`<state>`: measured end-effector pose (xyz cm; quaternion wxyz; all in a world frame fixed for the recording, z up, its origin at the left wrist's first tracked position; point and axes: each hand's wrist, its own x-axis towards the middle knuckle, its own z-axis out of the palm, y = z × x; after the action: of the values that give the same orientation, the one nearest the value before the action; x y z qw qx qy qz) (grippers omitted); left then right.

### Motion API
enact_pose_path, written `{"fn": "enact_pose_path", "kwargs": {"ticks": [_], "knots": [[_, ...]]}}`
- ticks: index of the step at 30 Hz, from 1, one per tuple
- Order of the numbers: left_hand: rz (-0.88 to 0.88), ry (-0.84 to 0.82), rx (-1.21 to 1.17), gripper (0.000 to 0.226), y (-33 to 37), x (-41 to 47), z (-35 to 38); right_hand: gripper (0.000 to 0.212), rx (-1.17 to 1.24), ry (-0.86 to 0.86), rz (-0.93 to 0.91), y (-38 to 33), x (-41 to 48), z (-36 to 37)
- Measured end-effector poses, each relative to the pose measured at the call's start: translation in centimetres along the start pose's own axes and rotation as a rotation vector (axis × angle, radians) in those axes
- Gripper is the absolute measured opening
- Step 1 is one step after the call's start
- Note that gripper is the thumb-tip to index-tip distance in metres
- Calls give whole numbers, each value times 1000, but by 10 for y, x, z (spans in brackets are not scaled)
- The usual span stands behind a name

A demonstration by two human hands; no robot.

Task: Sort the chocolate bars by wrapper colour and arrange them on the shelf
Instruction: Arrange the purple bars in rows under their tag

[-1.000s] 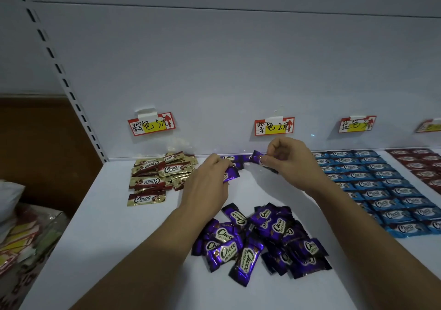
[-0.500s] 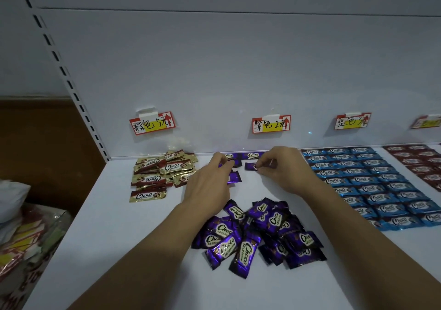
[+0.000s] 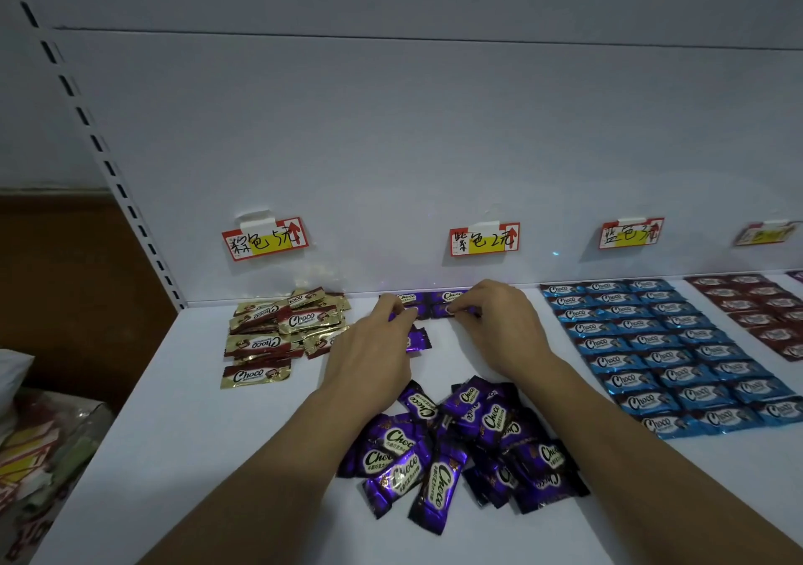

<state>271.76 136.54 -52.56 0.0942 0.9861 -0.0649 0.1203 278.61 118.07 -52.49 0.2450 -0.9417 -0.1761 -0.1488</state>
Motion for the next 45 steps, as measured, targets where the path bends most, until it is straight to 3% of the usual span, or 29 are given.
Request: {"fn": "enact_pose_path", "kwargs": {"ticks": [6,11,17,19,21,23,29,37,45], "knots": [[-13,32,-49,62,-2,1,3,18,-10,12,-15,-3,-1,-2],[-51,145,-259,63,-5,1,-1,15,117,181,-14,-9,-1,-26],[-34,158,-352,62,-2,1,-5,13,116,23,5,-10,-3,-30],[-49,153,-378,64,-1,0,-7,9,286,30,-56,-17,-5,-31],[-24,132,-389,66,1,0,-11,10,626,-113,-61,-31,-7,-36],[25,123,-414,65,4,-1,-12,17,788,-232,-76,-41,-10,-35],[-6,136,-459,66,0,0,-8,25,840,-263,-25,-32,-6,-40],[-22,213,-509,30,-2,1,-7,13,935,-215,16,-19,-2,-57],[-41,224,-503,23,-1,1,-12,21,906,-80,-58,-13,0,-61]]}}
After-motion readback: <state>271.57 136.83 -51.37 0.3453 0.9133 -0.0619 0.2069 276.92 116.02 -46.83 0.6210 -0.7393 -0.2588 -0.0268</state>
